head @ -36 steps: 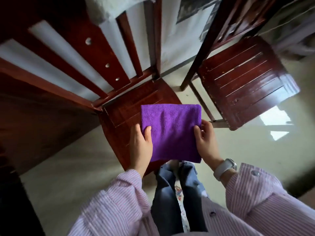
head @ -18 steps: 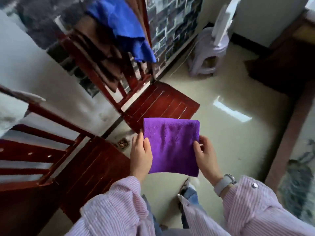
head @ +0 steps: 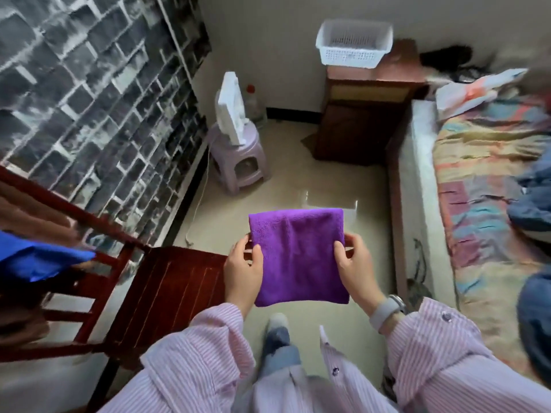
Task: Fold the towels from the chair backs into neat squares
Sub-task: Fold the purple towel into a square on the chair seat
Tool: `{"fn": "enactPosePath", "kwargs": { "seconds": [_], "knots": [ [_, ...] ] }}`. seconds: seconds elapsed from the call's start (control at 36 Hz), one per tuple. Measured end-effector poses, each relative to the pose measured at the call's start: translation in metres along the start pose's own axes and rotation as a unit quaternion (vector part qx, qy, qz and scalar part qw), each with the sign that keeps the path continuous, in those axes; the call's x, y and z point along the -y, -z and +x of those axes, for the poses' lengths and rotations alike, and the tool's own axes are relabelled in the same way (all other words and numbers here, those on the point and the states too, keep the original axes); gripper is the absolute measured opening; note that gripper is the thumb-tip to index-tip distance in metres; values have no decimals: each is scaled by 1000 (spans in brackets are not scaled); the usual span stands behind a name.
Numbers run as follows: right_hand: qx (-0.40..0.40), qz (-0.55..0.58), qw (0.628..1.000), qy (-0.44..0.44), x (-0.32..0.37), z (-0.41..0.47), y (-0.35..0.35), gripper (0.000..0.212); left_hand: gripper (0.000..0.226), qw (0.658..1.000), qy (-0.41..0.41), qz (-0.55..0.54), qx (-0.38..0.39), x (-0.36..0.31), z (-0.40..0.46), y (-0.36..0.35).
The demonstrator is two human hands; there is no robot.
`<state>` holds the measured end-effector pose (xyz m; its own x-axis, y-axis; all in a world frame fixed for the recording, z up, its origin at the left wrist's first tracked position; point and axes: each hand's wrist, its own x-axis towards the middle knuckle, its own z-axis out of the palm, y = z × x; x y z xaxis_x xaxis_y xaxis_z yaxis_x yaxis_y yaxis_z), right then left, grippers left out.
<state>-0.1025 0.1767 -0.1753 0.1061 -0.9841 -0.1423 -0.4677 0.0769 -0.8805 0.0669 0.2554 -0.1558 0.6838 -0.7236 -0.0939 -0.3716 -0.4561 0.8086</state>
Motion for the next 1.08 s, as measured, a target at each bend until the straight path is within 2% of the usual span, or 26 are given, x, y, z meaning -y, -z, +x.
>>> {"fn": "enactPosePath", "kwargs": {
  "seconds": [0.39, 0.5, 0.64, 0.78, 0.83, 0.97, 1.08],
  "knots": [
    [-70, -40, 997, -7, 42, 275, 33, 18, 32, 997, -32, -33, 62, -121, 249, -144],
    [-73, -12, 997, -25, 61, 351, 44, 19, 33, 995, -36, -44, 85, -166, 316, -174],
    [-83, 22, 995, -42, 73, 438, 56, 21, 35, 984, -12, -104, 145, -205, 394, -212],
    [-86, 43, 994, -54, 80, 532, 64, 24, 32, 963, 74, -189, 175, -240, 471, -256],
    [-84, 44, 994, -53, 81, 577, 67, 24, 31, 960, 87, -200, 178, -256, 506, -278],
    [-77, 65, 994, -48, 89, 704, 76, 23, 36, 972, 42, -176, 151, -309, 599, -337],
    [-59, 78, 994, -57, 96, 806, 79, 20, 36, 977, 51, -160, 131, -350, 677, -390]
  ]
}}
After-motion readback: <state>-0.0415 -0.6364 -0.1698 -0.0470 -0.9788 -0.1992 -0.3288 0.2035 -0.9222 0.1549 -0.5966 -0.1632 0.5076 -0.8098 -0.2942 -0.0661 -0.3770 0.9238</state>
